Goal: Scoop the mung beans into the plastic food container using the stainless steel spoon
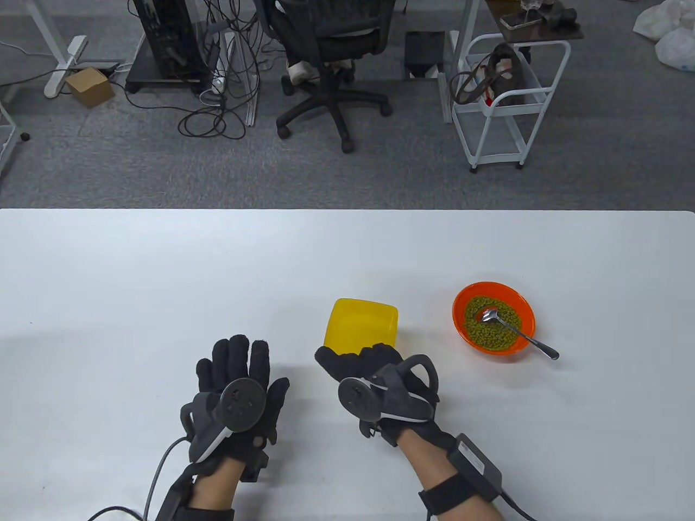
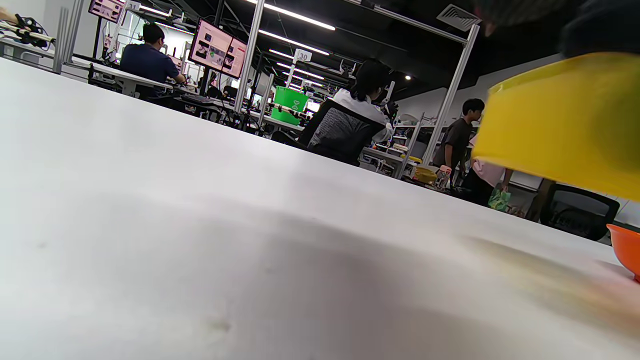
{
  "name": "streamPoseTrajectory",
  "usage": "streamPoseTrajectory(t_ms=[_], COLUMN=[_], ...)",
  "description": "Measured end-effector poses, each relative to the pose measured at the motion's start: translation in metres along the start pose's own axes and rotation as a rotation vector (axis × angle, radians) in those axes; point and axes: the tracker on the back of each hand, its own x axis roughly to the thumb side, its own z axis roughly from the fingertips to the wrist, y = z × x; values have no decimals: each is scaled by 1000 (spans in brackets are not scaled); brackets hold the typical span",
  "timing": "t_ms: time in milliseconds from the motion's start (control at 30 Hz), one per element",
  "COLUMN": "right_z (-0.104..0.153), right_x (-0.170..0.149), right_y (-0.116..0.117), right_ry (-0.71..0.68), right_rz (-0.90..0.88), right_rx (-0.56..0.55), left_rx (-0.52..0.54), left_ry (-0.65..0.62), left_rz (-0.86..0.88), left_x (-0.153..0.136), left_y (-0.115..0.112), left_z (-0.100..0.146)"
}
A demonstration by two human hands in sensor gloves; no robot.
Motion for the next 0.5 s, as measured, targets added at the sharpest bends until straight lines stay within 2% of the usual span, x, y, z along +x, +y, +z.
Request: streamPoseTrajectory(t_ms=[267,500], right_z=[-17,-15], right_x=[-4,-12], right_y=[38,51], right_ry=[-6,19], right_rz=[-45,-78], right_rx=[-4,-1], left_rx=[-16,-46], left_ry=[14,14], left_rz=[10,-11], left_x=[-5,-5], left_y=[-2,-8], left_z=[-3,-5])
